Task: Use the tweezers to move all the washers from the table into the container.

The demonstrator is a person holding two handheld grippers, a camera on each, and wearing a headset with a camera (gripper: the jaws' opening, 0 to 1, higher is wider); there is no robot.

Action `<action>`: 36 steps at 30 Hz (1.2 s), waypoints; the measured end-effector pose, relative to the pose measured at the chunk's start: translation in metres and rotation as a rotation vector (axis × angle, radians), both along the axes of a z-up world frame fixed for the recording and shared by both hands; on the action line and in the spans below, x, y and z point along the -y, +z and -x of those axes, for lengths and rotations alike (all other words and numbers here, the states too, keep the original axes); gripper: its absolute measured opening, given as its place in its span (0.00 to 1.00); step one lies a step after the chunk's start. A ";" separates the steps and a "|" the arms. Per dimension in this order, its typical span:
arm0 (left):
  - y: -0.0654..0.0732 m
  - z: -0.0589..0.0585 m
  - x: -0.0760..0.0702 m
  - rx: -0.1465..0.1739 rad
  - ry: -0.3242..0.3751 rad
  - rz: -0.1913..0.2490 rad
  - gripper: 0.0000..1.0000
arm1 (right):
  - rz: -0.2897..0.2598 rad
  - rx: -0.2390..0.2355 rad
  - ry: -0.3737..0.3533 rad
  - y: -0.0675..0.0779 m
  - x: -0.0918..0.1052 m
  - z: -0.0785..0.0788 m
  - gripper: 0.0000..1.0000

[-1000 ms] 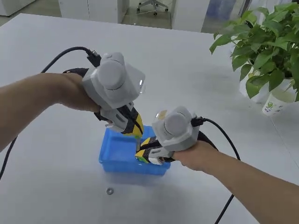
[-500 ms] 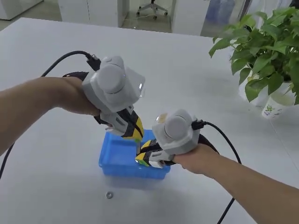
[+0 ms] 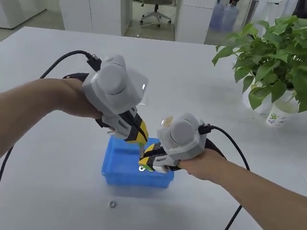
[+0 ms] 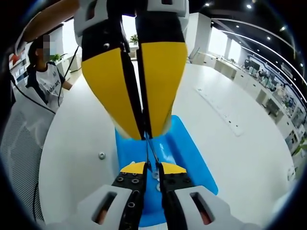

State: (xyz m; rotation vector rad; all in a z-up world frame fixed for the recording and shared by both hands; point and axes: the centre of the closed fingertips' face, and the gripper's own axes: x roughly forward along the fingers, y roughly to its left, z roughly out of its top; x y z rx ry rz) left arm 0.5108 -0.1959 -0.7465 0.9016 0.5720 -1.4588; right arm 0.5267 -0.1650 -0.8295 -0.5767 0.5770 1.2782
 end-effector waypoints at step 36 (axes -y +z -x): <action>0.017 0.055 -0.032 0.002 0.028 -0.045 0.05 | -0.036 0.028 0.055 0.021 -0.026 0.052 0.12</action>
